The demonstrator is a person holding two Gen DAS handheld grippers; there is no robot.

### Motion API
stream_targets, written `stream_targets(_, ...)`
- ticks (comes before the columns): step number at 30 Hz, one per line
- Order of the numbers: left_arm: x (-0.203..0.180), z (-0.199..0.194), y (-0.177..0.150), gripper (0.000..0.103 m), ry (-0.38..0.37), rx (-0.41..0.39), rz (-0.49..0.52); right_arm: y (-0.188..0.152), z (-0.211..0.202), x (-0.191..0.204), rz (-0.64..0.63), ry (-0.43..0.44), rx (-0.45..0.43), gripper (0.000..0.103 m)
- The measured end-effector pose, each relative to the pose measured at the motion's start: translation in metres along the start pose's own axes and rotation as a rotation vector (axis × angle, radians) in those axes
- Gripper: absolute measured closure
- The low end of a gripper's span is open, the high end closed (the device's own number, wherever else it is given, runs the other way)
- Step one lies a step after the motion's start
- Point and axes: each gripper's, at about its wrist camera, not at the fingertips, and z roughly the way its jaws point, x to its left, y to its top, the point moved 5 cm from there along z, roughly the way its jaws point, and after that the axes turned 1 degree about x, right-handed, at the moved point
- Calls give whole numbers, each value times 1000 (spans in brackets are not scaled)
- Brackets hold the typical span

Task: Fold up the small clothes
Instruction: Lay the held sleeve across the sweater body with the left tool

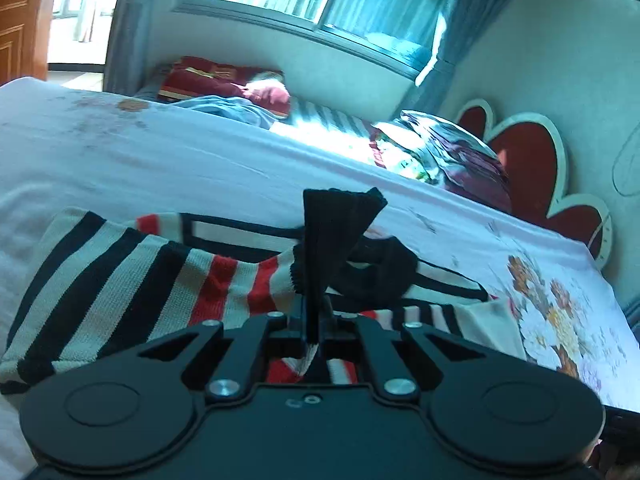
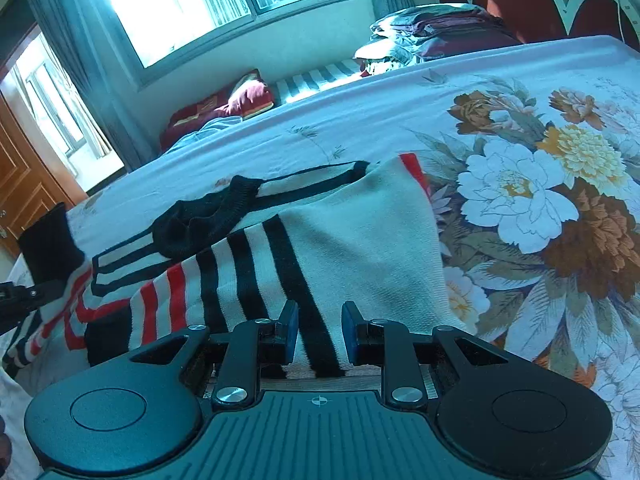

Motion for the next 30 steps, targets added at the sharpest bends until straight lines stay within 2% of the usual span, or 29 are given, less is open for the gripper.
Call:
stream_targets(4, -61, 40, -22, 99, -15, 90, 145, 1, -10, -21, 41, 9, -6, 79)
stream_targets(7, -89, 64, -49, 97, -25, 144, 213, 0, -14, -36, 82, 42, 13, 79)
stream_targets(8, -96, 71, -56, 83, -30, 162, 236, 0, -16, -40, 98, 56, 15, 79)
stream_targets(9, -106, 74, -65, 74, -28, 184, 251, 1, -17, -43, 110, 71, 14, 79)
stream_targets(10, -111, 76, -71, 54, -43, 187, 264, 1, -19, -45, 118, 86, 15, 79)
stream_targets(11, -115, 73, -75, 42, -62, 176, 282, 2, -20, -47, 122, 89, 17, 78)
stream_targets(12, -119, 66, -76, 41, -75, 171, 292, 3, -20, -47, 124, 84, 18, 74)
stream_targets(13, -118, 60, -76, 43, -92, 158, 288, 4, -20, -47, 125, 86, 17, 52)
stream_targets(14, -114, 49, -74, 46, -105, 136, 276, 5, -20, -45, 127, 100, 8, 41)
stream_targets(15, -106, 40, -72, 48, -98, 117, 266, 6, -20, -43, 126, 117, -2, 35)
stream_targets(16, -95, 30, -71, 55, -72, 98, 258, 7, -18, -38, 122, 143, 3, 35)
stream_targets(21, -12, -28, -70, 60, 124, 22, 263, 10, 5, -6, 89, 230, 41, 35)
stream_targets(24, 41, -57, -81, 65, 255, 40, 272, 12, 26, 6, 112, 258, 67, 35)
stream_targets(27, 82, -64, -83, 69, 322, 70, 206, 12, 48, 13, 149, 275, 104, 36)
stream_targets(28, 89, -62, -81, 69, 331, 69, 205, 12, 54, 14, 162, 280, 117, 45)
stream_targets(30, 96, -51, -76, 70, 344, 68, 213, 13, 63, 16, 171, 269, 140, 56)
